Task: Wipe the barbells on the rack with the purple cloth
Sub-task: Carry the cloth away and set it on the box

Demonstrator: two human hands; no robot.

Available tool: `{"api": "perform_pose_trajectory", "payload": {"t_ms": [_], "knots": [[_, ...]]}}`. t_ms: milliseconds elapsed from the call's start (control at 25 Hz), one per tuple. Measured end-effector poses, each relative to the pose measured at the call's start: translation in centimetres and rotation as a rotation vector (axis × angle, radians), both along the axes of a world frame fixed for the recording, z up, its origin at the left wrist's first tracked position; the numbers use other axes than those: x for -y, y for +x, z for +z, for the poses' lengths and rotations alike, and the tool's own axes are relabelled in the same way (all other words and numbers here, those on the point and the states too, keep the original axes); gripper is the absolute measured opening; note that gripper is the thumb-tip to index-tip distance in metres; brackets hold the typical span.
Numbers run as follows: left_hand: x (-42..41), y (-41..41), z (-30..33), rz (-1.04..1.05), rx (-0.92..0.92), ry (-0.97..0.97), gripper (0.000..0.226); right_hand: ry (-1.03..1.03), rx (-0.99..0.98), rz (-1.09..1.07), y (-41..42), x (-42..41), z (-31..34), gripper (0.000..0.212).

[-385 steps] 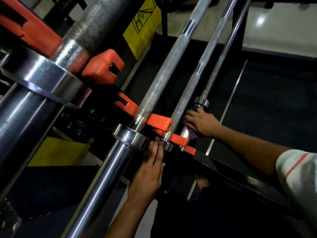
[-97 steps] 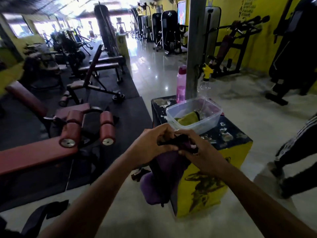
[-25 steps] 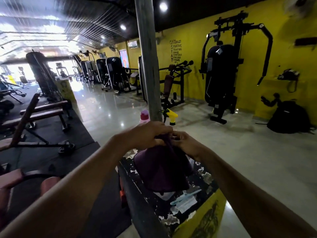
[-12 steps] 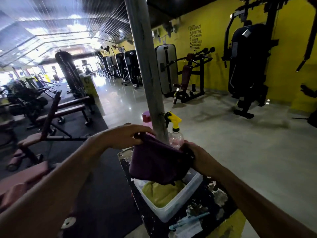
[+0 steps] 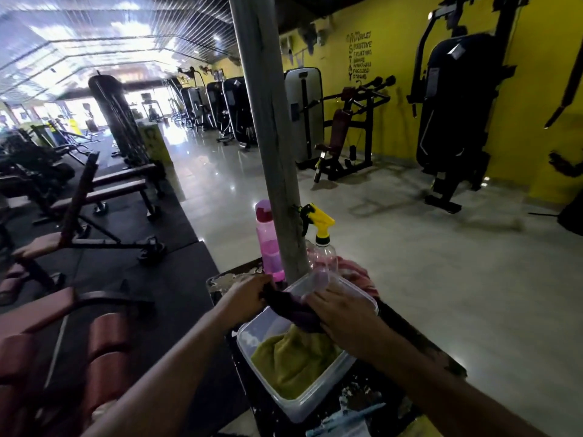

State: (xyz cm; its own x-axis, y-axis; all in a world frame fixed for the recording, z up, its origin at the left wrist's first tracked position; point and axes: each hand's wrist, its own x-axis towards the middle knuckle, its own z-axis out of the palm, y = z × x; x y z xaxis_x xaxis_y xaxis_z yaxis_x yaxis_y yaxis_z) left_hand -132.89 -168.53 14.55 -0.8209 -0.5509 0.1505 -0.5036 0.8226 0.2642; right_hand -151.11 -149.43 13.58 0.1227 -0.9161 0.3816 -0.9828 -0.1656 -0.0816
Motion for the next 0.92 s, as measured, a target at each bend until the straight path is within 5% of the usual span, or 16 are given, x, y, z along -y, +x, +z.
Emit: {"api": "perform_pose_trajectory", "payload": {"t_ms": [120,240,520,680,760,920], "knots": [[0.3,0.9,-1.6,-0.118,0.262,-0.059,0.011,0.312,0.171,0.050,1.9,-0.4,-2.2,0.035],[-0.4,1.5,-2.7,-0.240,0.480,-0.338,0.020,0.501,0.255,0.036,3.4,0.2,-3.9,0.016],[-1.4,0.5,-2.3,-0.368,0.857,-0.704,0.021,0.718,0.306,-0.016,6.1,1.9,-4.3,0.026],[-0.9,-1.5,-5.1,-0.488,0.565,-0.360,0.040,0.699,0.292,-0.079,4.4,3.5,-5.0,0.028],[-1.1,-1.8,-6.3,-0.464,0.684,-0.109,0.072,0.661,0.122,-0.124,4.6,4.1,-4.9,0.047],[-2.6,-2.6,-7.2,-0.348,0.849,-0.005,0.103,0.713,-0.286,-0.161,6.3,5.1,-6.7,0.065]]}}
